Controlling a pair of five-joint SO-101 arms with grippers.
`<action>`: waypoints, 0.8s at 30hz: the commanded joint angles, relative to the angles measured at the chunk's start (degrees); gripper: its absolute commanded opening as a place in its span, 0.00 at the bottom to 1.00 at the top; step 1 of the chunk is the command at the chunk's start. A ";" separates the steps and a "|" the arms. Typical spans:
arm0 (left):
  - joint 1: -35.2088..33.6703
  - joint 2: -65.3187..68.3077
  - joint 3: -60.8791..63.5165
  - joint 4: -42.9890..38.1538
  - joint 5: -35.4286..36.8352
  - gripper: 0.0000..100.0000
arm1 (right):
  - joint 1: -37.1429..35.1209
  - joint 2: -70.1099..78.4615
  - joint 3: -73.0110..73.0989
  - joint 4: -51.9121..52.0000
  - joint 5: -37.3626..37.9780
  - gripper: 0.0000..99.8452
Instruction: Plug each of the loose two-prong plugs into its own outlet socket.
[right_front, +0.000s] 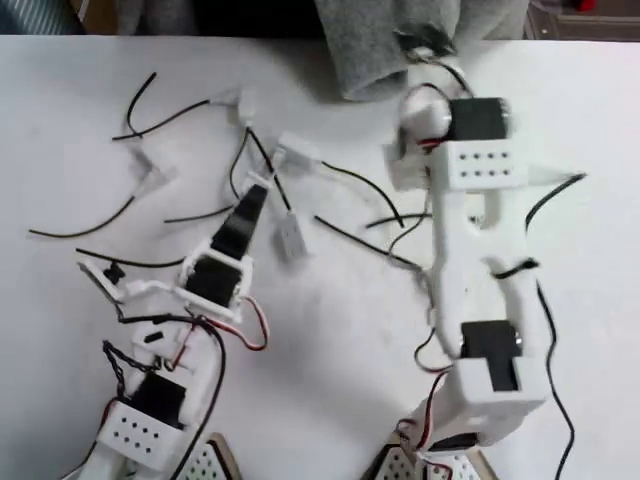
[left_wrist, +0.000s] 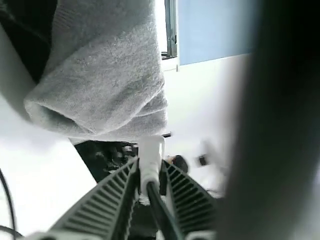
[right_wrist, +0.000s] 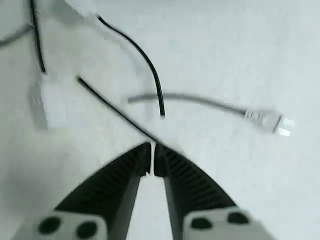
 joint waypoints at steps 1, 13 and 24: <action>-0.22 -0.66 -0.09 3.52 -11.16 0.03 | 3.56 2.59 10.81 -3.47 0.00 0.02; -3.21 -0.75 -0.35 21.54 -46.95 0.03 | 5.14 1.98 42.46 -36.62 -3.25 0.02; -13.85 -0.48 -13.80 43.16 -67.78 0.02 | 4.26 1.80 47.82 -44.44 -3.25 0.02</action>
